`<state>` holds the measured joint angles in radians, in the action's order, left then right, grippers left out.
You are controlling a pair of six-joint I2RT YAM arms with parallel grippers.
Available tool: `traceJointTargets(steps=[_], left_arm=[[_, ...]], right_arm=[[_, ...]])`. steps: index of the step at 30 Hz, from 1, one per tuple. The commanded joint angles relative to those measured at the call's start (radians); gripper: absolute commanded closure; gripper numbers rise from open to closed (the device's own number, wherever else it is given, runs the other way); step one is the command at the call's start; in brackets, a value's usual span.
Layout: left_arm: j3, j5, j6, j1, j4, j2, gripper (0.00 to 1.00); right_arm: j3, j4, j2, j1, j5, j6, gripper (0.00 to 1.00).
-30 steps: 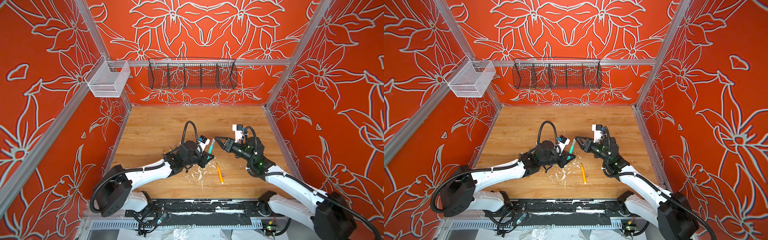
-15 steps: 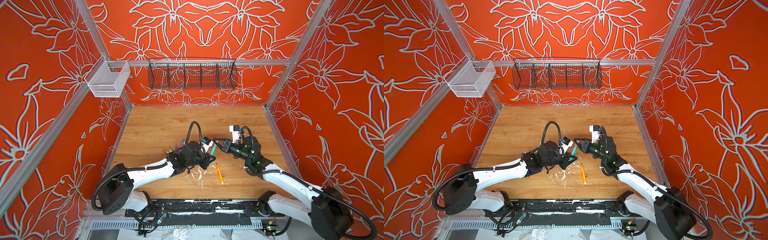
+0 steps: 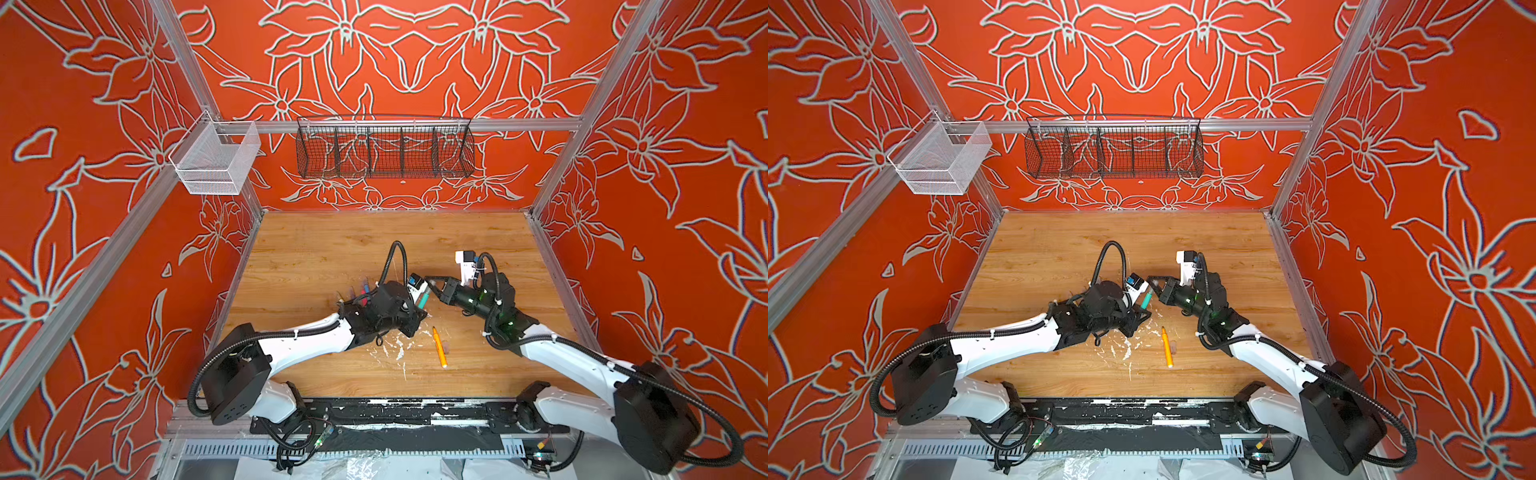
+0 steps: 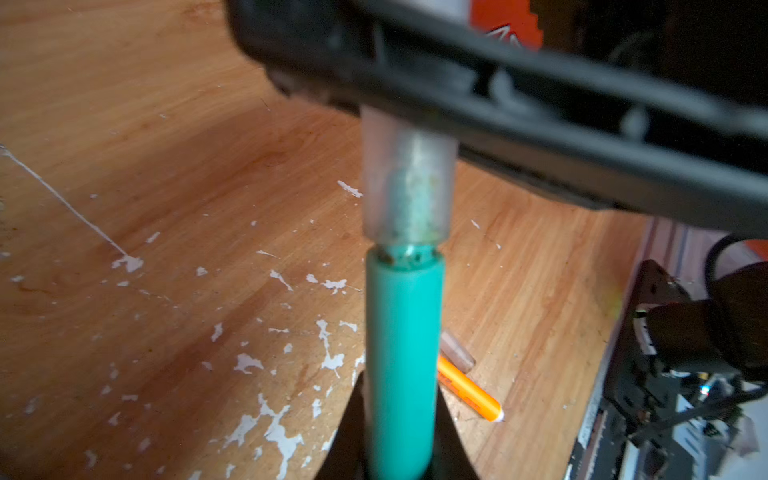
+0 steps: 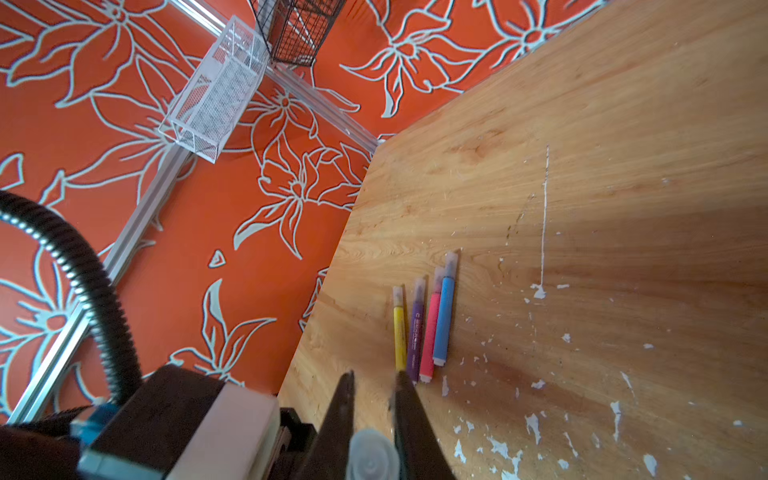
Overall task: Insert the pens into the pen caps
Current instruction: 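Push the cap down over the green marker with the right gripper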
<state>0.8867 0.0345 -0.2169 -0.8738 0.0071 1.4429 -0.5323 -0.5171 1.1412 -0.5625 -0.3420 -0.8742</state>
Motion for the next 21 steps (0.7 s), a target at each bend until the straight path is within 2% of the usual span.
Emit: traceJointTargets(steps=[1,4,10,12,16,18,21], left_arm=[[0.143,-0.250,0.018,0.010,-0.007,0.017,1.00],[0.208,-0.318,-0.004,0.010,-0.043,0.025,1.00],[0.271,-0.300,-0.030,0.029,-0.030,0.034,1.00],[0.286,-0.244,-0.055,0.067,-0.014,0.038,1.00],[0.293,0.105,-0.196,0.244,0.044,0.035,1.00],[0.274,0.148,-0.222,0.297,0.082,0.009,1.00],[0.268,0.131,-0.182,0.328,0.098,-0.042,1.00]], right_arm=[[-0.016,0.088,-0.020,-0.078,0.051,0.035,1.00],[-0.046,0.192,-0.019,-0.117,0.142,0.067,1.00],[-0.056,0.164,0.045,-0.142,0.134,0.061,1.00],[-0.063,0.149,0.073,-0.155,0.122,0.066,1.00],[-0.041,-0.062,0.142,-0.175,-0.017,0.066,1.00],[-0.039,-0.119,0.164,-0.189,-0.053,0.059,1.00],[-0.049,-0.152,0.178,-0.210,-0.089,0.076,1.00]])
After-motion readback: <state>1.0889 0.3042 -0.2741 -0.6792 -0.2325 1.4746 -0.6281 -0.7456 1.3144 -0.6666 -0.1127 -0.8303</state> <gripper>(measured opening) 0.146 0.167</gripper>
